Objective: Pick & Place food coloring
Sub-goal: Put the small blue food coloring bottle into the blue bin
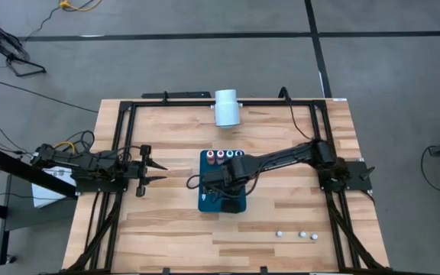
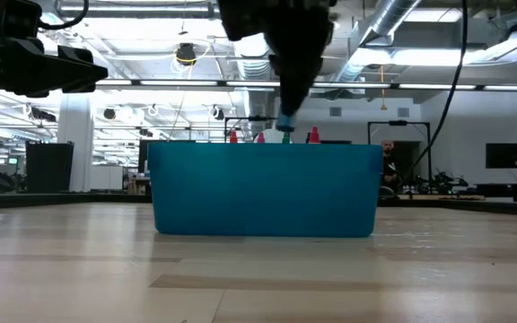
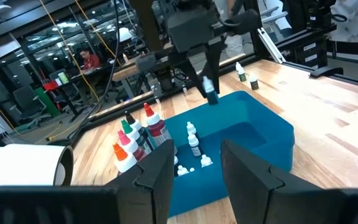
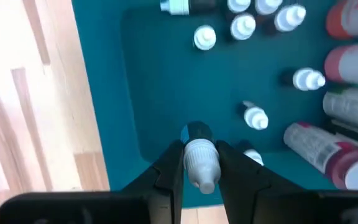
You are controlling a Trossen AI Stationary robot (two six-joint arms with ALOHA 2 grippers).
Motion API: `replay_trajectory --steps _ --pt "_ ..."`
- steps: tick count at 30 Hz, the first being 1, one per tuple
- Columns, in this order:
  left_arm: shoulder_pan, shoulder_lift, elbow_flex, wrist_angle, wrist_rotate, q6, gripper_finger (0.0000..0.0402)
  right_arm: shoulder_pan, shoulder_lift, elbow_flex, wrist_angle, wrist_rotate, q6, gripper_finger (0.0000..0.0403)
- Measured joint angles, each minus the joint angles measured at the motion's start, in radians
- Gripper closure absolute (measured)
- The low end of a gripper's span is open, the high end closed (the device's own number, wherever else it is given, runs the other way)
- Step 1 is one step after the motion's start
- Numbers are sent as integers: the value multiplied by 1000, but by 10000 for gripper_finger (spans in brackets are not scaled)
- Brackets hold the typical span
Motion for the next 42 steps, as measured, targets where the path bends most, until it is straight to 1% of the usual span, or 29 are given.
replay_trajectory --steps 7,12,17,36,42 --pt "0 0 0 0 -1 0 278 5 88 91 -84 1 0 331" --pt "0 0 0 0 -1 0 278 6 90 94 -64 6 1 331" --pt "0 0 0 1 -1 0 278 3 90 93 -67 54 61 331" --pt "0 0 0 1 -1 1 278 3 89 -98 178 50 124 331" --pt "0 0 0 1 -1 1 278 10 89 -133 199 48 149 331"
